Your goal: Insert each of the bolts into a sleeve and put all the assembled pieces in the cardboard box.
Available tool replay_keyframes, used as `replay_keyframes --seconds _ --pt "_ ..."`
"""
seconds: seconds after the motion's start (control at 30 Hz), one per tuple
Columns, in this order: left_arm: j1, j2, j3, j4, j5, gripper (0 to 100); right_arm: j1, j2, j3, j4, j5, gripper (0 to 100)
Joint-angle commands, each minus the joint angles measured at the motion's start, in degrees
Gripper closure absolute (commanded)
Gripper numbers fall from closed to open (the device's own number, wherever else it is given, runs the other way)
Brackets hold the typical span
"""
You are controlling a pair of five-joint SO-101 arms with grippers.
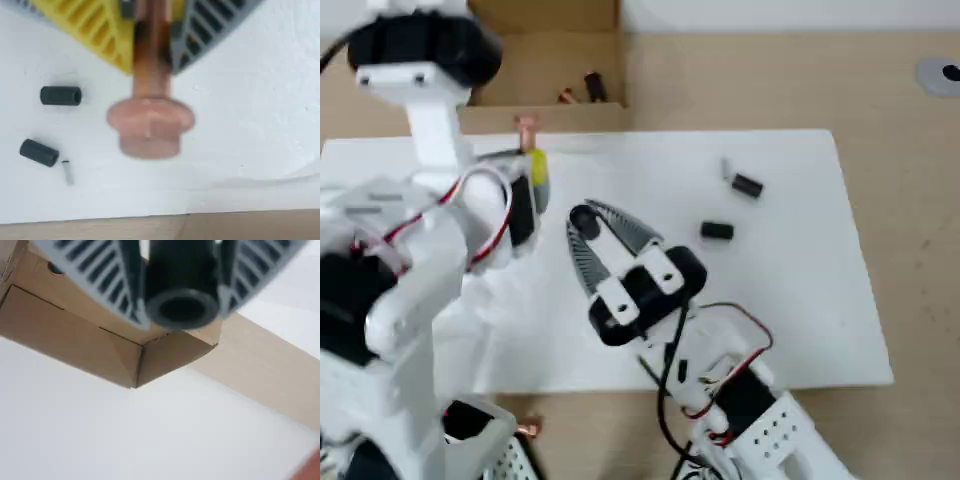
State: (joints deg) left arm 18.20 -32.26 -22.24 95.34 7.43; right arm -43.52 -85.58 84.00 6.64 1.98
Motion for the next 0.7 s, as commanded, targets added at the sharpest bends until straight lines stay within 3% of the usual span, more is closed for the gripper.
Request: replay_keyframes --seconds 0.0,0.2,0.33,0.47,0.67 --pt "0.6 -9.5 15.8 -13.9 3.1 99 0.0 -0.7 -4.4 -1.3 -0.8 98.9" --pt "0.5 -20.0 43.5 -41.9 6.9 99 0.0 -0.5 -4.0 -1.2 -5.9 98.9" --pt "0.9 -24.9 57.6 -54.4 7.2 99 0.0 -0.5 -3.9 -1.2 -5.9 98.9" --pt "0.6 -29.1 65.5 -60.9 7.2 99 0.0 -0.5 -4.0 0.8 -5.9 98.9" --pt "0.6 -35.6 69.4 -61.6 7.1 99 0.0 -0.5 -4.0 2.5 -5.9 98.9"
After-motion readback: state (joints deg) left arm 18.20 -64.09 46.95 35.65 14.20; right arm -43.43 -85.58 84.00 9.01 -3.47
